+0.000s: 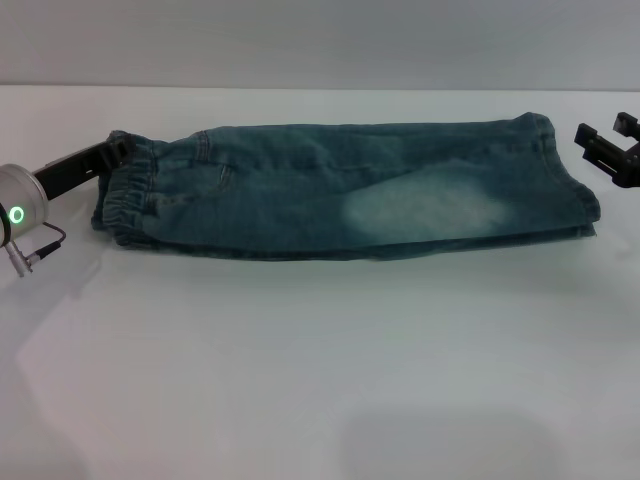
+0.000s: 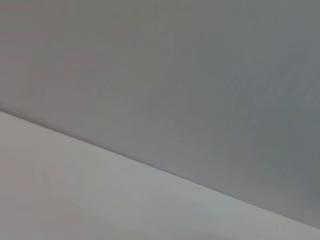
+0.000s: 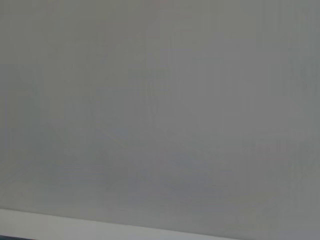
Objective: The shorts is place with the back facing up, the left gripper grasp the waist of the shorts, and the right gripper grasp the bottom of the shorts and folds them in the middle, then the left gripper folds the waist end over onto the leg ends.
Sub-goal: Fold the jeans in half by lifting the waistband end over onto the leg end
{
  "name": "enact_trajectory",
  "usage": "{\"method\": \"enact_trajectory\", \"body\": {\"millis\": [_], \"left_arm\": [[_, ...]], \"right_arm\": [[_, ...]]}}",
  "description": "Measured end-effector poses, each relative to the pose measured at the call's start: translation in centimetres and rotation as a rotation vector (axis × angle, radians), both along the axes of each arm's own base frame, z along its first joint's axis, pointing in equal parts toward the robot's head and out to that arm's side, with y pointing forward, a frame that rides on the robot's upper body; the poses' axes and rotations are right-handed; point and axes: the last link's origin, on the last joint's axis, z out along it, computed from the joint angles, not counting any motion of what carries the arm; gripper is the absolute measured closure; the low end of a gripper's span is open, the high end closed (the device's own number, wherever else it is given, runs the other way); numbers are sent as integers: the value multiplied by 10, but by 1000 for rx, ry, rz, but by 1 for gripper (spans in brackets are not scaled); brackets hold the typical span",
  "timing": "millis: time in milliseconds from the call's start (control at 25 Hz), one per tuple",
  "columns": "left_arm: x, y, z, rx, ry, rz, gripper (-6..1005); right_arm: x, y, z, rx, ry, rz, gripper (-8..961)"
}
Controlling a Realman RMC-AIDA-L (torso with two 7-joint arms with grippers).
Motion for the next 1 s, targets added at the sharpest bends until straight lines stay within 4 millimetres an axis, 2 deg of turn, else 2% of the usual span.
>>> {"method": "enact_trajectory", "body": {"millis": [440,600,720,880,1000], "left_arm": [[-1,6,7,38,14,17,829],[0,7,12,69,1,7,593],[3,4,18,99,-47,-35,331],[10,-3,26,112,-102,-115,321],[20,-20,34,77,-164,-245,313]], "right_arm": [[-2,1,-2,-9,1,9,356],[-1,0,-2,-7,2,4,356],[1,-2,0,3,11,-4,355],[3,-4,1,11,18,-10,355],[4,-5,1,13,19,-14,355]]}}
